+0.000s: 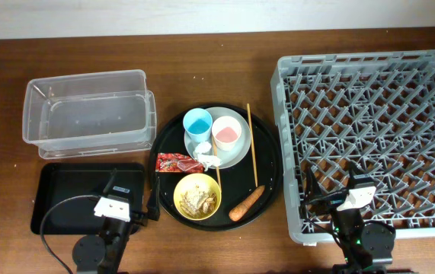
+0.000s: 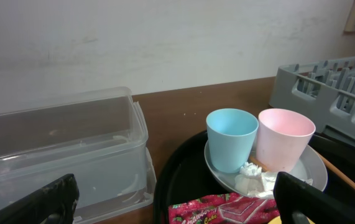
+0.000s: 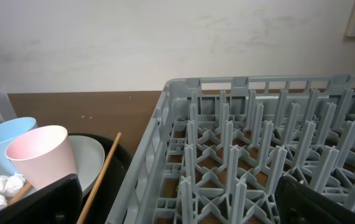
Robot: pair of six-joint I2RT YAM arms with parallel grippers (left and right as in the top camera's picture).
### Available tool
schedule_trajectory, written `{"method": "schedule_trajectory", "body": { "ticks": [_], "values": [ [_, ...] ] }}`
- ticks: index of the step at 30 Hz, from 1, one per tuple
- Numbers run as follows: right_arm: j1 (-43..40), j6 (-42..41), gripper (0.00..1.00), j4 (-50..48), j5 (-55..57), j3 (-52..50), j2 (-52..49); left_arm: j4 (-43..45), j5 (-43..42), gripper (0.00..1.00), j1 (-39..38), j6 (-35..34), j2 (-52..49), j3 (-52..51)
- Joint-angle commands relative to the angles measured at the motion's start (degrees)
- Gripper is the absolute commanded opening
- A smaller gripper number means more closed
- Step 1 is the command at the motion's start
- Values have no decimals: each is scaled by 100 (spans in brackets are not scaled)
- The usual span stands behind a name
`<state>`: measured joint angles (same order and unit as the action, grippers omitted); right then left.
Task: Sort waste into correct bins and load items into the dishwasher rack
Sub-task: 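Move the left gripper toward the yellow bowl on the round tray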
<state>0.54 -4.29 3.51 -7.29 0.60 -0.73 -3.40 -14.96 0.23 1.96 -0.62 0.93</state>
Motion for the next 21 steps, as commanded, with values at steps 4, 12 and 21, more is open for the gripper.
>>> {"method": "schedule_trajectory", "body": {
  "ticks": [4,12,21],
  "values": [
    [37,-7,98,35,46,-28,31,-9,39,100,-7,48,22,-42],
    [37,-9,98,35,44,-28,31,-9,39,100,-7,48,22,-42],
    [37,-9,98,35,46,-28,31,116,33,100,-7,46,22,-42]
  ]
}}
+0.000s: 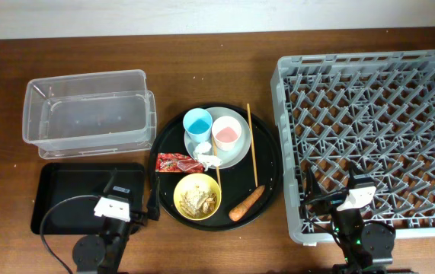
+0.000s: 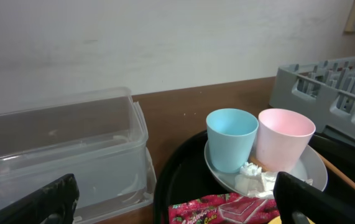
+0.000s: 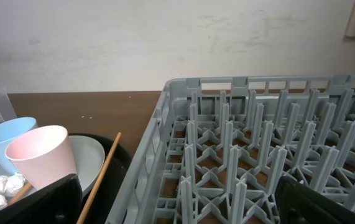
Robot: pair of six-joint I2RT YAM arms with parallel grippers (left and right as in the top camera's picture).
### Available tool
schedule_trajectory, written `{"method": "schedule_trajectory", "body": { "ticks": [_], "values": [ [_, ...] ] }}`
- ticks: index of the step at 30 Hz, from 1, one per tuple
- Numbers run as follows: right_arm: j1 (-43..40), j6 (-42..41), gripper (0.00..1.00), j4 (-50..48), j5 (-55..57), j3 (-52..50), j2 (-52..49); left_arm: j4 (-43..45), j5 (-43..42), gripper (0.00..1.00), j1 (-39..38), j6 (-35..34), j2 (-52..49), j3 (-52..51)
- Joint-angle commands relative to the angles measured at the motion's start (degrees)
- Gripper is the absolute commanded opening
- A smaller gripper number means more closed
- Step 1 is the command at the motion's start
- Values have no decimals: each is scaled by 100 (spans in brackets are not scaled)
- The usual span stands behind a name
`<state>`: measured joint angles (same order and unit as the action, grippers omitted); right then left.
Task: Sort waste into correct bins and load items into the dishwasher rack
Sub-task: 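Move the left gripper toward the yellow bowl on the round tray, then grasp the yellow bowl rim with the left gripper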
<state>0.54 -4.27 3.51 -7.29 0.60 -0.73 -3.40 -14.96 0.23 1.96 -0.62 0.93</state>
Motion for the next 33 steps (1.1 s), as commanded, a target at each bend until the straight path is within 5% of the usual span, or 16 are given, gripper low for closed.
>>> {"method": "schedule_trajectory", "body": {
  "ticks": [1,6,9,14,17,21,24,26,28,33],
  "values": [
    [37,-9,98,35,46,-28,31,55,37,100,-7,46,22,-42],
    [37,-11,98,35,46,-28,31,157,-107,100,-7,44,22,-39],
    [37,-9,98,35,46,-28,31,520,-1381,100,-7,-214,22,24],
    [37,-11,99,35,46,-28,31,-1075,-1150,100,-7,-708,-203,1832],
    [37,-9,98,35,44,-28,31,-2253,-1010,100,-7,-708,-1786,3797],
    [37,-9,98,35,46,-28,31,-4957,-1274,100,-7,-560,-4669,6461],
    [37,-11,98,35,46,-28,31,-5007,-1637,99,-9,-560,-5718,6780],
    [37,-11,98,35,46,-28,31,-5115,-1873,66,-101,-586,-6157,6776],
    [37,-11,98,35,46,-28,31,-5460,-1432,47,-704,-741,-6485,6756],
    [37,-9,98,35,46,-28,31,-5460,1169,38,-3272,-2833,-7001,6544]
  ]
}}
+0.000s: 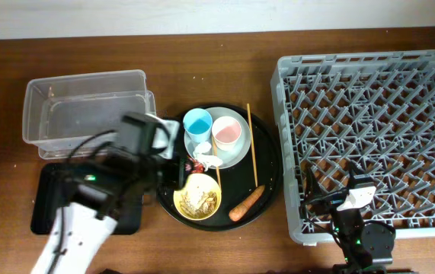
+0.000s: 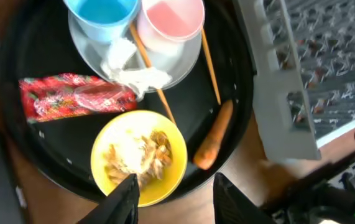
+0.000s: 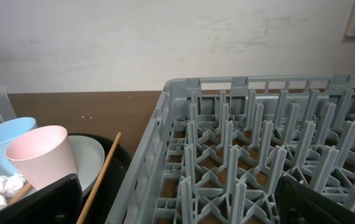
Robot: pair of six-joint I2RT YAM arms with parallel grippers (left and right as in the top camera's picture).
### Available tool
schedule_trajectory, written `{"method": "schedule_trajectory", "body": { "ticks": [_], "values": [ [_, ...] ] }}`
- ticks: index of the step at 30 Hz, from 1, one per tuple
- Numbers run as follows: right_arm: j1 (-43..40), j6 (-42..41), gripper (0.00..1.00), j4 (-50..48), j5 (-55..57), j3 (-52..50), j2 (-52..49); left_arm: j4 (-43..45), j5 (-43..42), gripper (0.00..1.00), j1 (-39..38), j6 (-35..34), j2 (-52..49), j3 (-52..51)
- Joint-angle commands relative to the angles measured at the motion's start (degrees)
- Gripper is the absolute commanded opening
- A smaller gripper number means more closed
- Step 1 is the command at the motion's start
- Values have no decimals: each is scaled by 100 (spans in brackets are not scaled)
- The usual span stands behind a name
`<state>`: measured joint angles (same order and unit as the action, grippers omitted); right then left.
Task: Sort waste into correct bins and load items into the dishwasher rack
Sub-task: 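Grasp the yellow bowl rim with the left gripper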
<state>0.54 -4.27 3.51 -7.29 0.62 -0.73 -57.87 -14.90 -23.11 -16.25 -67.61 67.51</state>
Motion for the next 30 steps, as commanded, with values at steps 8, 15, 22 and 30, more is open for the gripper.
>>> {"method": "schedule_trajectory", "body": {
  "ticks": [8,15,22,30],
  "values": [
    [37,-11,98,35,46,-31,31,363,1792,36,-2500,-1414,-3152,-116],
    [37,-9,98,35,46,-31,31,745,1797,23,-2500,-1414,-3407,-199],
    [37,-9,98,35,46,-31,31,944,1926,9,-2500,-1414,-3407,-372],
    [37,-9,98,35,46,-31,31,693,1923,0,-2387,-1362,-3141,-107]
  ]
}}
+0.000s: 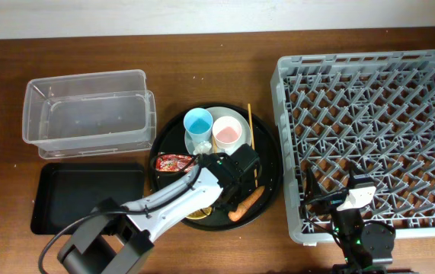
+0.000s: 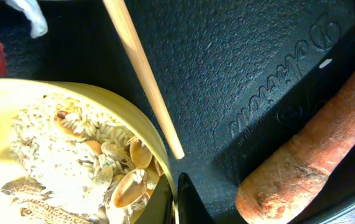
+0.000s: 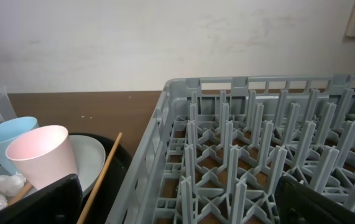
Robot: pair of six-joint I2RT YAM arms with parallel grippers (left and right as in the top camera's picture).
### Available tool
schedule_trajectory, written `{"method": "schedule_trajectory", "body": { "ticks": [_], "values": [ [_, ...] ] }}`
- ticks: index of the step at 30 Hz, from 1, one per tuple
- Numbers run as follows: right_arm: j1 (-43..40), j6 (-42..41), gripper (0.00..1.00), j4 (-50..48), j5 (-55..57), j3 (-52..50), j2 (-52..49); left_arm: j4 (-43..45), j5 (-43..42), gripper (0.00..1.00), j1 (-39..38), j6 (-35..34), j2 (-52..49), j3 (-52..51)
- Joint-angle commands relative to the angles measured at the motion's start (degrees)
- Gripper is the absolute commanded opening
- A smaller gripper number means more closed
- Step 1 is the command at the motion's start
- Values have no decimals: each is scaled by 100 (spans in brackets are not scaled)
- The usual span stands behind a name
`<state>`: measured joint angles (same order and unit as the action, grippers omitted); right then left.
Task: Sort waste into correct bins and load items into the dishwasher rack
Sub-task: 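Grasp the yellow bowl rim with the left gripper, then carry the yellow bowl left and tip scraps onto the black tray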
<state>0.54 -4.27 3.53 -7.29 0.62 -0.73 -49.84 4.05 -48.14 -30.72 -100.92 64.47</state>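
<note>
The yellow bowl (image 2: 59,143) holds rice and food scraps on the round black tray (image 1: 267,171). My left gripper (image 2: 176,202) is shut on its right rim, one finger inside and one outside. In the overhead view the left arm covers most of the bowl, with the gripper (image 1: 228,183) low over it. A carrot (image 2: 308,162) lies just right of the fingers, and a wooden chopstick (image 2: 143,81) ends near the rim. The blue cup (image 1: 198,122) and pink cup (image 1: 227,133) stand on a grey plate. My right gripper (image 3: 177,205) rests open at the grey dishwasher rack (image 1: 369,114).
A clear plastic bin (image 1: 87,114) stands at the far left, with a flat black tray (image 1: 87,194) in front of it. A red wrapper (image 1: 173,161) and crumpled tissue (image 2: 31,12) lie on the round tray. A second chopstick (image 1: 251,148) lies beside the plate.
My left gripper was open high above the round tray, over the yellow bowl. Now it is down at the tray and shut on the bowl's right rim. The right arm has not moved.
Both arms first rested at the table's front, the left gripper open beside the flat black tray. Then the left arm reached over the round tray above the yellow bowl. Now it grips the bowl's rim, while the right gripper stays open at the rack.
</note>
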Motion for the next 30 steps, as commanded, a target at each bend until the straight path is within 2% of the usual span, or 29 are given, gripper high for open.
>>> {"method": "schedule_trajectory", "body": {
  "ticks": [1,4,6,8,9,11,13,15,16,18,21,24,26,27,30],
  "values": [
    [37,-9,98,33,44,-31,31,-284,28,0,195,258,476,328],
    [37,-9,98,33,46,-31,31,-807,28,0,544,557,1329,608],
    [37,-11,98,33,46,-31,31,-1139,-37,0,1071,715,1915,610],
    [37,-11,98,35,46,-31,31,-1543,-146,0,1969,920,2553,610],
    [37,-9,98,33,46,-31,31,-1779,-177,0,2658,1071,2793,608],
    [37,-9,98,33,46,-31,31,-1943,-669,0,3657,1572,2892,608],
    [37,-9,98,33,46,-31,31,-1939,-828,0,4404,1755,2892,605],
    [37,-11,98,33,46,-31,31,-1919,-1375,0,5141,2151,2892,570],
    [37,-9,98,33,46,-31,31,-1875,-2031,0,5775,2472,2892,487],
    [37,-11,98,33,46,-31,31,-1606,-2850,0,6408,2776,2892,192],
    [37,-11,98,33,46,-31,31,-811,-3939,0,7440,2909,2892,-636],
    [37,-9,98,33,46,-31,31,13,-5289,0,8703,3451,2889,-1665],
    [37,-11,98,33,46,-31,31,74,-6583,0,9497,4105,2889,-2035],
    [37,-11,98,33,44,-31,31,79,-6951,0,9892,4159,2889,-2149],
    [37,-11,98,33,46,-31,31,74,-7691,0,10120,4494,2889,-2310]
  ]
}}
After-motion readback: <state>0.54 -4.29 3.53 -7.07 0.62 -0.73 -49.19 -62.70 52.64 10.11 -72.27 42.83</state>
